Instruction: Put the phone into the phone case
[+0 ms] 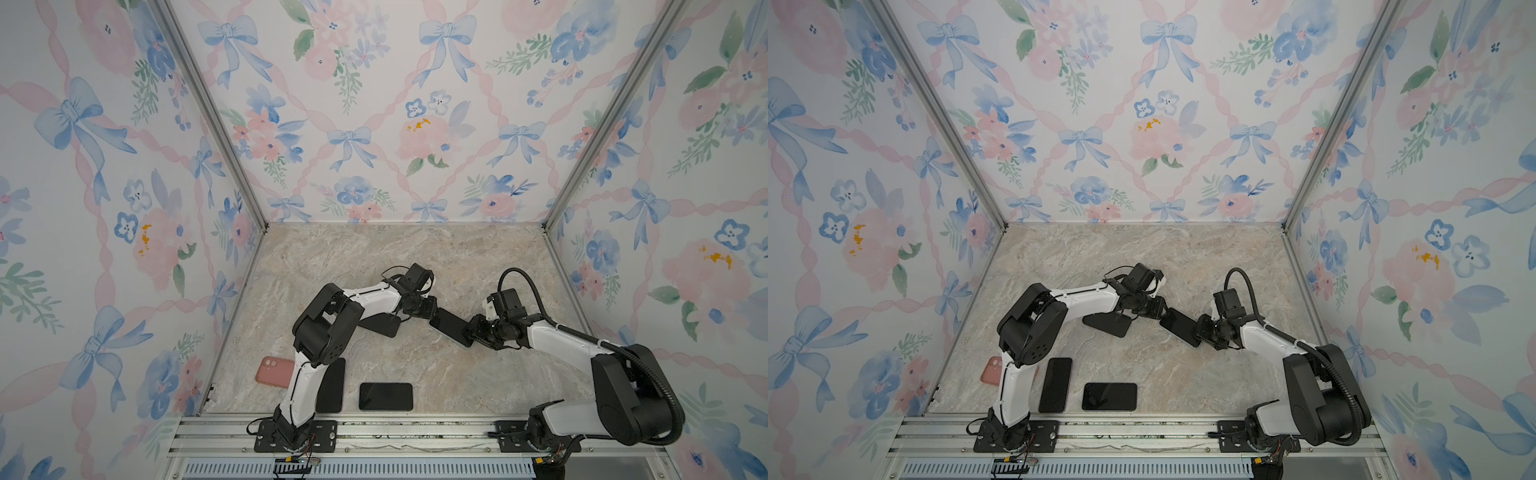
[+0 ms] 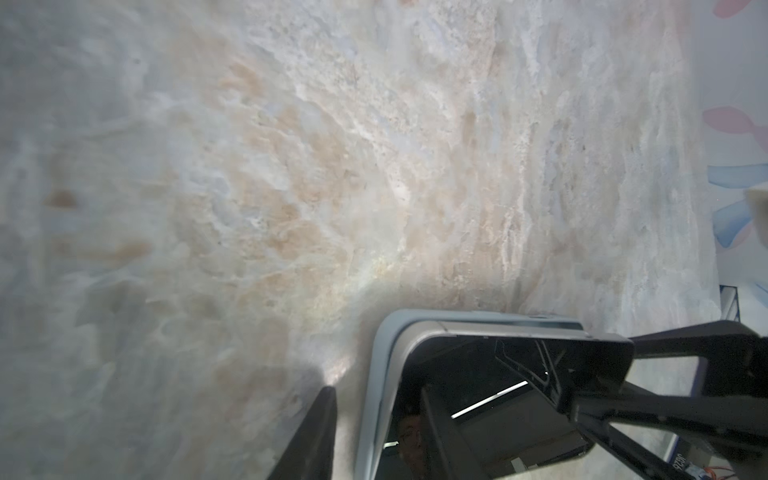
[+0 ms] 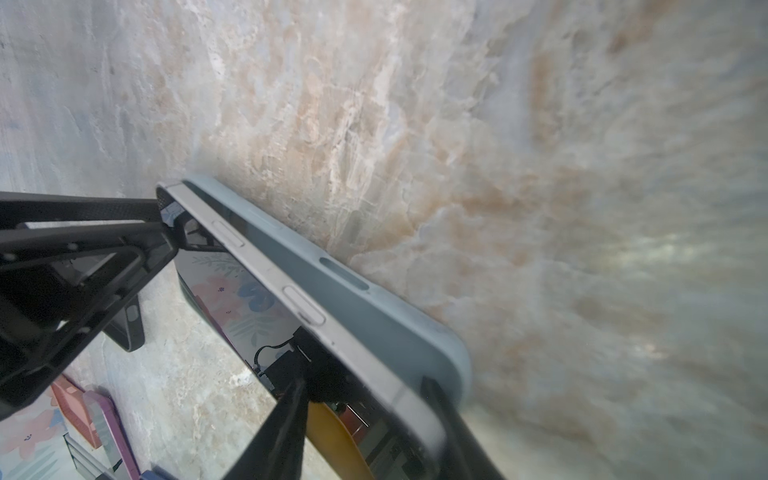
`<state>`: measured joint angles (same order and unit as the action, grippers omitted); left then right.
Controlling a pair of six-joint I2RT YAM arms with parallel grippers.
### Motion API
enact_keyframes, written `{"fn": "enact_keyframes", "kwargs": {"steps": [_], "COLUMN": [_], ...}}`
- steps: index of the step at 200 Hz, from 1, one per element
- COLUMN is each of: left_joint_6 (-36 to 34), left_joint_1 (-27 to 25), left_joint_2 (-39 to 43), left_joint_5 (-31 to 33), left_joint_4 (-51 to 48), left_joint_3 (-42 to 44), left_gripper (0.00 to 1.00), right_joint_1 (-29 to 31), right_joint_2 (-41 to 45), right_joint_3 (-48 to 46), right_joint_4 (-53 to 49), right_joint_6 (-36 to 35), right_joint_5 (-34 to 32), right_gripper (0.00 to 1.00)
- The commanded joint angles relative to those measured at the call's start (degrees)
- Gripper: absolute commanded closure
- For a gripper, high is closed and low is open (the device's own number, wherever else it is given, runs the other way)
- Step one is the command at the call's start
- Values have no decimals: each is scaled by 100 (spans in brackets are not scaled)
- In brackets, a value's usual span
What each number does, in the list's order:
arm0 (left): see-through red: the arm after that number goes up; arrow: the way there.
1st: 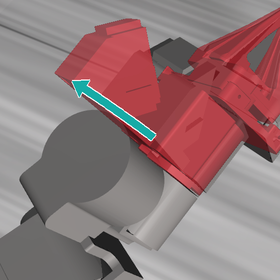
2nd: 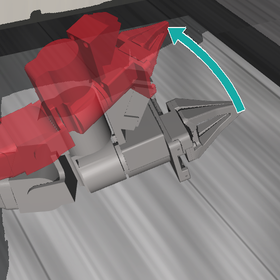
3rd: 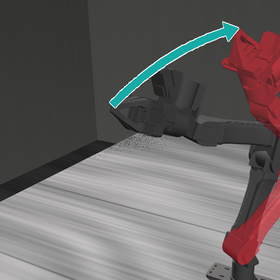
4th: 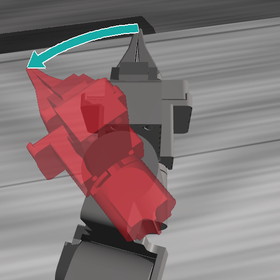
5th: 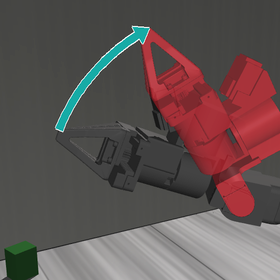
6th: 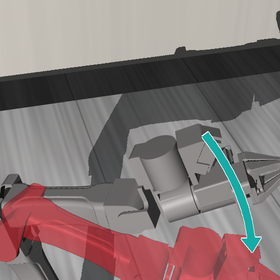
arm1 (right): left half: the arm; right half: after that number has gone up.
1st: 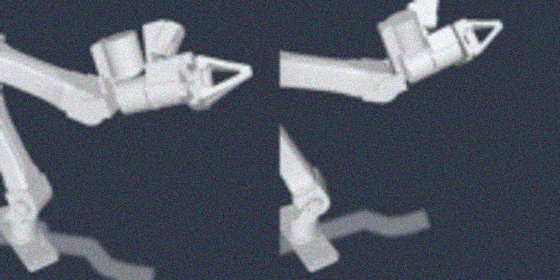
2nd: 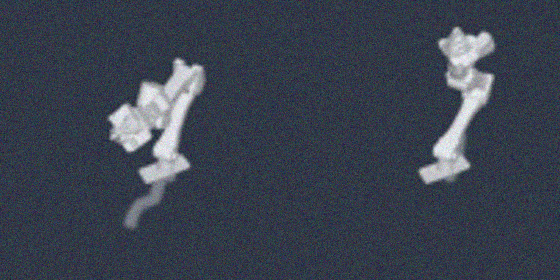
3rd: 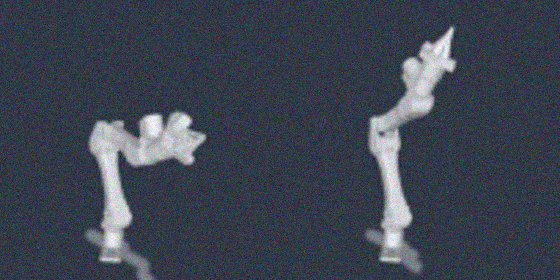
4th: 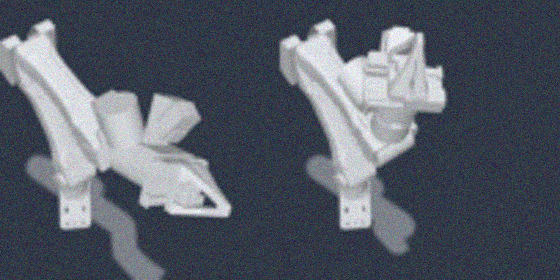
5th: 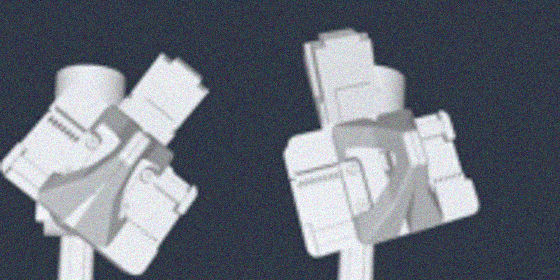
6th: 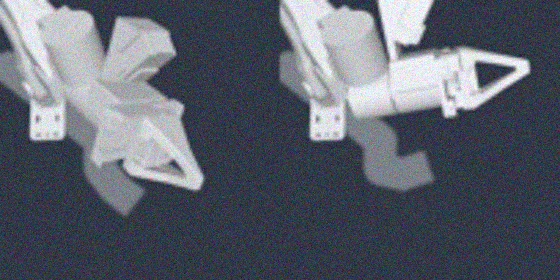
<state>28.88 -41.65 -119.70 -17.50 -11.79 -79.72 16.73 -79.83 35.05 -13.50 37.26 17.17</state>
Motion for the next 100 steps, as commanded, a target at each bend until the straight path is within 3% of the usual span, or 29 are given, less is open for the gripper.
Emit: {"fn": "enact_keyframes", "kwargs": {"steps": [1,100], "left_joint_6": [-171,-152], "left_joint_1": [-17,-53], "left_joint_2": [-157,-272], "left_joint_5": [201,137], "left_joint_4": [-245,-236], "left_joint_3": [-133,-71], "left_gripper": [66,71], "right_joint_1": [137,173], "right_joint_2": [53,486], "right_joint_3": [15,107], "right_joint_4": [-307,-700], "right_joint_6": [-19,-82], "right_joint_5": [-137,-359], "right_gripper": [54,48]}}
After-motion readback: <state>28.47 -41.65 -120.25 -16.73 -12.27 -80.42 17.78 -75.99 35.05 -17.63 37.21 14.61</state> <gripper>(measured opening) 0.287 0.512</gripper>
